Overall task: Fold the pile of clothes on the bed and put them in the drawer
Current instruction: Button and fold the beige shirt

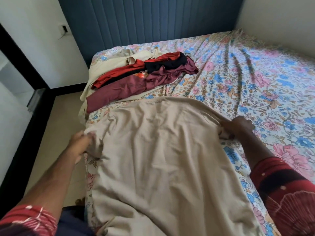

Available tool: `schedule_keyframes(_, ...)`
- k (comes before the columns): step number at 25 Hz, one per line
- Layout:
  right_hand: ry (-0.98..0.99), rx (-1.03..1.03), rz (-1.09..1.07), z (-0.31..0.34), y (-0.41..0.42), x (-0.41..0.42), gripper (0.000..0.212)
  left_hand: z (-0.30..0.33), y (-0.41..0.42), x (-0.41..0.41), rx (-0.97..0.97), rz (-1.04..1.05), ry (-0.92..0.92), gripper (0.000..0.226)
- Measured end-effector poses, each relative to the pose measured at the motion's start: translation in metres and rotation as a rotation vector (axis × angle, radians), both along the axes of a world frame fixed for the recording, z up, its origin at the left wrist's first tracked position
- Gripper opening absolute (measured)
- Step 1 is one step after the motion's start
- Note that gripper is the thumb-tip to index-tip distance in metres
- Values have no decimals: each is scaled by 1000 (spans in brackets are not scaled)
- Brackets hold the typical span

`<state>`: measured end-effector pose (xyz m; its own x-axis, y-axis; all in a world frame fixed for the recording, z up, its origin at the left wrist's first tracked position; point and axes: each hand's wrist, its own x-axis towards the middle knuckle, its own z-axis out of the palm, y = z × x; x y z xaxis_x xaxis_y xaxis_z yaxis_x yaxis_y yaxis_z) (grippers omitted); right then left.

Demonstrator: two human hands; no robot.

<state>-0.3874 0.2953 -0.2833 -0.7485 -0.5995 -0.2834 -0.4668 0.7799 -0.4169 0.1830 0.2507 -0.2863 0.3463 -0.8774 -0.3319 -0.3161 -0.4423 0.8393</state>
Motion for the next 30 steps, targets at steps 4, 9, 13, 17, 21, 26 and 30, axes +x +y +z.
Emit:
schedule_keyframes(4, -366, -417, -244, 19, 6, -7, 53, -3, -8, 24, -30, 351, 550, 21)
schedule_keyframes(9, -618, -438, -170, 20, 14, -2, 66, -2, 15, 13, 160, 218, 687, 23)
schedule_keyframes(13, -335, -627, -188, 28, 17, -5, 54, 14, 4, 13, -51, 333, 778, 24)
schedule_keyframes(17, -378, -472, -46, 13, 37, -4, 80, 23, 19, 3, 50, 227, 741, 22)
schedule_keyframes(21, -460, -486, 106, 5, 49, -13, 45, 7, 29, -3, 108, 205, 631, 28)
schedule_keyframes(26, 208, -328, 146, 10, 53, 17, 36, 2, 13, 9, -95, 385, 364, 48)
schedule_keyframes(30, 411, -421, 246, 8, 66, 85, 31, -12, 18, 10, -40, 332, 215, 79)
